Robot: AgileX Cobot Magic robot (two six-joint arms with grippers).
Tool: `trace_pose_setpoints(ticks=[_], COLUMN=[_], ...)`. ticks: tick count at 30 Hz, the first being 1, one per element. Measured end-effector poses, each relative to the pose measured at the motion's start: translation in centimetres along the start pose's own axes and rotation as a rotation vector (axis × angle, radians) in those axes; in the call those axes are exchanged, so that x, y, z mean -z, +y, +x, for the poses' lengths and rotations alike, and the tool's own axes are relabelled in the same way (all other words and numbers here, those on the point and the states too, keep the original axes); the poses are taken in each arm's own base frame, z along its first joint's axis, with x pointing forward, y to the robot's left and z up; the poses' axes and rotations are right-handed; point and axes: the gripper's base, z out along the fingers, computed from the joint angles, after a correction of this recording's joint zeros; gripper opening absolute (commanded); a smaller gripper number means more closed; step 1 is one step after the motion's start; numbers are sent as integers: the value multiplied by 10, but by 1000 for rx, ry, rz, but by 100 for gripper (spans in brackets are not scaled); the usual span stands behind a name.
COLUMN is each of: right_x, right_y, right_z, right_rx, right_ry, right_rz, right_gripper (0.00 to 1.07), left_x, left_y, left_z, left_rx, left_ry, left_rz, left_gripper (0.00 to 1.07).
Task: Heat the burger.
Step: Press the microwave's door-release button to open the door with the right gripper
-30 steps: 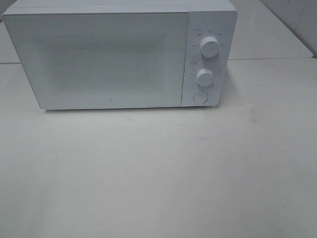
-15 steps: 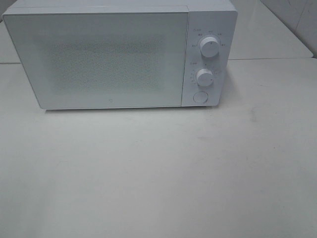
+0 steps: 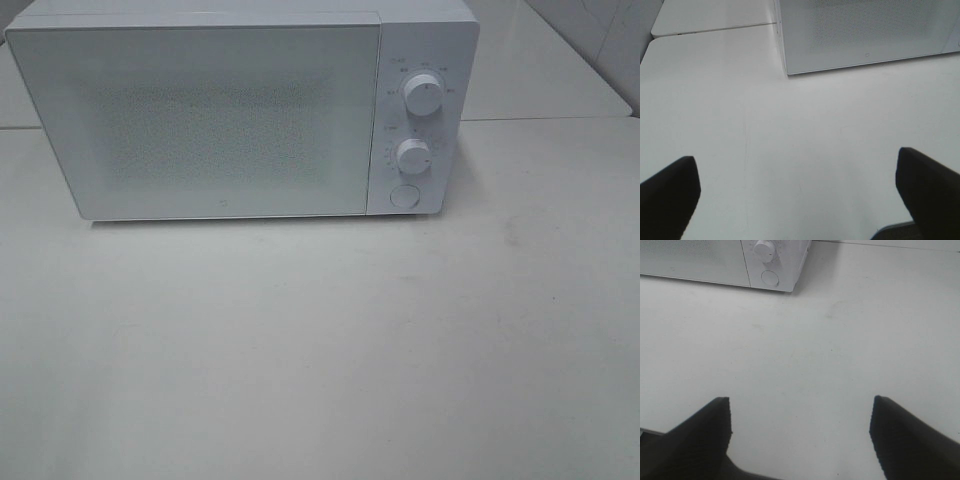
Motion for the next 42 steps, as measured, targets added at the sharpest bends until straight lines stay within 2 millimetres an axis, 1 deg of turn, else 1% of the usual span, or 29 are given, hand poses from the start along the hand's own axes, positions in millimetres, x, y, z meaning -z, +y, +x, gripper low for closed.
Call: trace_pose_setpoints(ticks=[4,6,8,9,10,12,13,14,15,16,18,19,20,21,23,24,25,26,27,28,29,30,31,32,34,37,38,40,42], right_x=[2,-2,-5,-11,-11,-22,-22,-30,-30,-38,-41,-50,-50,-59,-63,-73,-77,-77,-87,-93,-93,-105,-111,-111,-133,-139,-150,-155,-168], right_y=[0,0,0,0,0,-1,-1,-2,-2,-3,-3,-4,-4,-5,-6,-7,-7,-7,-8,-9,-9,-10,-10,-10,-12,-13,-14,-15,-16], right_z=[-6,-18,-22,-31,-31,-44,-44,-53,-53,-61,-64,-72,-72,-80,-83,-90,-92,-92,-97,-100,-100,-104,-106,-106,-112,-114,-117,-119,-123], right_rx=[-1,-8,-9,-13,-13,-19,-19,-22,-22,-25,-26,-29,-29,-31,-32,-34,-35,-35,-37,-38,-38,-40,-41,-41,-43,-43,-44,-44,-44], right_ry=[-40,-74,-80,-86,-86,-106,-106,-120,-120,-133,-139,-155,-155,-173,-178,-193,-196,-196,-206,-207,-207,-199,-200,-200,-211,-218,-241,-255,-300], right_rz=[-2,-6,-7,-6,-6,-4,-4,-2,-2,1,3,7,7,11,12,16,18,18,22,24,24,27,29,29,37,40,45,48,55], right_gripper=[76,76,76,76,76,76,76,76,76,76,76,76,76,76,76,76,76,76,76,76,76,76,76,76,76,76,76,76,76], left_x=[0,0,0,0,0,0,0,0,0,0,0,0,0,0,0,0,0,0,0,0,0,0,0,0,0,0,0,0,0], left_y=[0,0,0,0,0,0,0,0,0,0,0,0,0,0,0,0,0,0,0,0,0,0,0,0,0,0,0,0,0], left_z=[0,0,0,0,0,0,0,0,0,0,0,0,0,0,0,0,0,0,0,0,0,0,0,0,0,0,0,0,0], left_rx=[0,0,0,0,0,0,0,0,0,0,0,0,0,0,0,0,0,0,0,0,0,0,0,0,0,0,0,0,0], left_ry=[0,-1,-1,-1,-1,-1,-1,-1,-1,-1,-1,-1,-1,-1,-1,-1,-1,-1,-1,-1,-1,-1,-1,-1,-1,-1,-1,-1,-1], left_rz=[0,0,0,0,0,0,0,0,0,0,0,0,0,0,0,0,0,0,0,0,0,0,0,0,0,0,0,0,0], left_gripper=[100,100,100,100,100,100,100,100,100,100,100,100,100,100,100,100,100,100,100,100,100,100,100,100,100,100,100,100,100])
